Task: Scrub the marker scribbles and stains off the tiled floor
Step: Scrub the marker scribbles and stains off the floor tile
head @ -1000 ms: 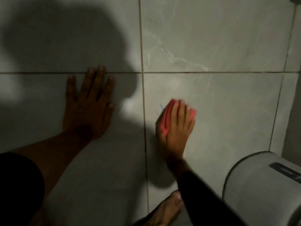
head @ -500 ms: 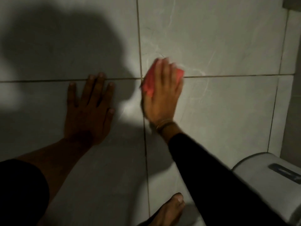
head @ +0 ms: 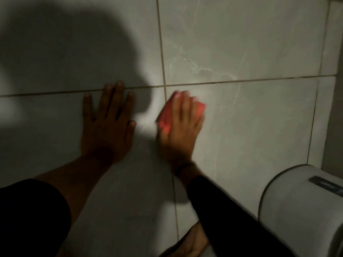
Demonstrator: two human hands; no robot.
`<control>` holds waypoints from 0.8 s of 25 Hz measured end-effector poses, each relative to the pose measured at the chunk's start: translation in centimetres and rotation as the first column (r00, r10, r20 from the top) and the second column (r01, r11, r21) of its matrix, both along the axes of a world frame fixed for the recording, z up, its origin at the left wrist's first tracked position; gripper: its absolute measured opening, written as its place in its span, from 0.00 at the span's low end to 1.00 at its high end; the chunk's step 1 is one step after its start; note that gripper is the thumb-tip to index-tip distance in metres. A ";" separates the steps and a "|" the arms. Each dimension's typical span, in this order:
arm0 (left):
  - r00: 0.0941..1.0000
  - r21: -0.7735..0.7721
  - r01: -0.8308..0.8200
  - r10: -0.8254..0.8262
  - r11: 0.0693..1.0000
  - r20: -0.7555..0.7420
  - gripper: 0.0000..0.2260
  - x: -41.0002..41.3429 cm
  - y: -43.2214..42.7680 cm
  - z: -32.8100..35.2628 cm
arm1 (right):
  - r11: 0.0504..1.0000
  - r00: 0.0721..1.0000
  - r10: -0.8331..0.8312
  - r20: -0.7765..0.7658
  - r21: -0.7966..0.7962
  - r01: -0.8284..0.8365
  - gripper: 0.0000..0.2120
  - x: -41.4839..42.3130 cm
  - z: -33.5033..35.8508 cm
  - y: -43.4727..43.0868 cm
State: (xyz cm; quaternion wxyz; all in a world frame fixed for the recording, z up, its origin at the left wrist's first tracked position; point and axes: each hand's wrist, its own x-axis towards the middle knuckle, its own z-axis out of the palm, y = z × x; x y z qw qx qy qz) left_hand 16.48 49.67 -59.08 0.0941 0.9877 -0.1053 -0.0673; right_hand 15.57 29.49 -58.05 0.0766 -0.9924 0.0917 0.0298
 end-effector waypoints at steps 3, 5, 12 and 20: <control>1.000 -0.003 -0.012 0.012 1.000 0.018 0.33 -0.1 0.1 0.0 | 0.937 0.918 0.349 -0.188 0.100 -0.336 0.36 -13.7 0.8 3.3; 0.999 0.003 -0.010 0.010 1.000 0.034 0.33 -0.1 0.1 0.0 | 0.942 0.899 0.334 -0.284 0.114 -0.315 0.32 -19.8 2.0 0.6; 1.000 -0.011 -0.006 0.006 1.000 0.005 0.33 -0.1 0.2 0.1 | 0.784 0.785 -0.619 -0.037 0.033 0.620 0.36 0.4 1.5 -10.2; 1.000 -0.020 -0.006 0.007 1.000 0.026 0.32 0.0 0.3 0.2 | 0.887 0.874 0.461 -0.153 0.080 -0.454 0.40 -9.3 0.6 0.6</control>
